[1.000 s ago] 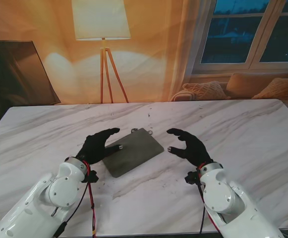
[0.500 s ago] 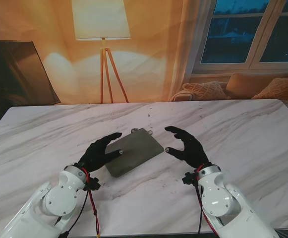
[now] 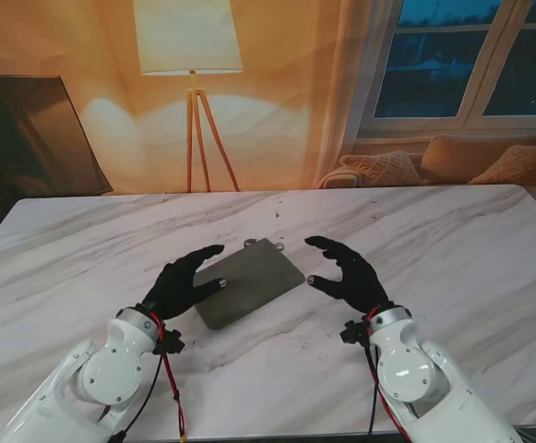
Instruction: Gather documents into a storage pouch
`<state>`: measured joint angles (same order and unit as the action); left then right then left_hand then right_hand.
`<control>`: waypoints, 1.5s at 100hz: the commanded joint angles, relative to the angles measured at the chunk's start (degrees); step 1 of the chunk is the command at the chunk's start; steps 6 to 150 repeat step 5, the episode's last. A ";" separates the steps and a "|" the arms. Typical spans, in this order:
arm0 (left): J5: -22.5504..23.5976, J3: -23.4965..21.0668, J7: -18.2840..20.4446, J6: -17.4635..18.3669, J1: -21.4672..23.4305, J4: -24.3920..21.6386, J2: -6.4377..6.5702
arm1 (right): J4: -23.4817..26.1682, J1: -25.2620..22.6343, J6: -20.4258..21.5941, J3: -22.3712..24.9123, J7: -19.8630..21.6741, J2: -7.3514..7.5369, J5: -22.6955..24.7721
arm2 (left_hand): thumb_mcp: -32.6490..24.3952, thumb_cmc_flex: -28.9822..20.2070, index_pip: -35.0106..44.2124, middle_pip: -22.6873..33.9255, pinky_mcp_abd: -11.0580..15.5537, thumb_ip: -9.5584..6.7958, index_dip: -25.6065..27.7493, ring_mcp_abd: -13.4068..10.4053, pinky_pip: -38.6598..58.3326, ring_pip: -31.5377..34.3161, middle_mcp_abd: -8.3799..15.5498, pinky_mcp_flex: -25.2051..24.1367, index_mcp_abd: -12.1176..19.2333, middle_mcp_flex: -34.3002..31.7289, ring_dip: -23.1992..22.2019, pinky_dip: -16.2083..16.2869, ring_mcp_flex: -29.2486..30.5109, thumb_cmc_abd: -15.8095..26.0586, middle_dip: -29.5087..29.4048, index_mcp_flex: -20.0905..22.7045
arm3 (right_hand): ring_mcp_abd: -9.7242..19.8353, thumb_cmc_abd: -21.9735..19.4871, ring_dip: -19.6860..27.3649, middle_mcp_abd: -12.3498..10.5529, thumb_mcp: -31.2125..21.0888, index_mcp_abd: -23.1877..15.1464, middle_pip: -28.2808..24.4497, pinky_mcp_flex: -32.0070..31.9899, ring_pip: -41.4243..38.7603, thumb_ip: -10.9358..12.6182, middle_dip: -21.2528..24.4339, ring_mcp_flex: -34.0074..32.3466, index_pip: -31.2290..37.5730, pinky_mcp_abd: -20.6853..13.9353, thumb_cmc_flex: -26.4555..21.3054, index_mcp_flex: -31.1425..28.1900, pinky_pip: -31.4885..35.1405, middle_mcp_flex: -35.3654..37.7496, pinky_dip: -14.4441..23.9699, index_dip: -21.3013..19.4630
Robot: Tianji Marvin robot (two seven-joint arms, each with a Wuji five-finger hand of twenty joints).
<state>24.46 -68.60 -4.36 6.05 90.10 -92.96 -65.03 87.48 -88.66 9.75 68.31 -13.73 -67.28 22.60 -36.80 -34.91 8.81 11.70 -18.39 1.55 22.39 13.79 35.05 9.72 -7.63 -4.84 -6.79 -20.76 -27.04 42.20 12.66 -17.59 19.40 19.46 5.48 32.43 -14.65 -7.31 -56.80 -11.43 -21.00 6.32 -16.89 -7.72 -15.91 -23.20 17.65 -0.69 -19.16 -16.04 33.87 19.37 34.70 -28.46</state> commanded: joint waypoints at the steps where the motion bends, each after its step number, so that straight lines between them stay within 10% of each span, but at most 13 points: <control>1: -0.29 0.09 0.62 -0.01 0.03 -0.20 -0.12 | -0.20 0.03 -0.17 -0.31 1.07 -0.01 0.23 | -0.92 1.10 0.54 -0.91 1.75 -0.32 0.20 -1.85 -1.33 -1.00 1.83 -0.64 2.62 2.85 0.37 -0.14 0.23 -0.82 -0.99 -1.21 | 0.05 0.99 -0.27 -1.17 -0.54 -1.00 0.88 0.16 -0.60 1.00 0.64 -1.13 -0.44 -0.57 0.66 0.91 0.69 -1.20 1.02 -0.46; 150: -0.40 0.13 0.45 -0.04 0.02 -0.14 -0.17 | -0.21 0.04 -0.18 -0.41 1.10 -0.01 0.22 | -0.89 1.10 0.57 -0.86 1.75 -0.29 0.21 -1.80 -1.37 -0.97 1.96 -0.63 2.60 2.75 0.38 -0.08 0.31 -0.83 -1.00 -1.18 | 0.08 0.97 -0.32 -1.06 -0.51 -0.98 0.97 0.12 -0.56 1.03 0.62 -1.12 -0.45 -0.58 0.64 0.86 0.70 -1.23 1.11 -0.48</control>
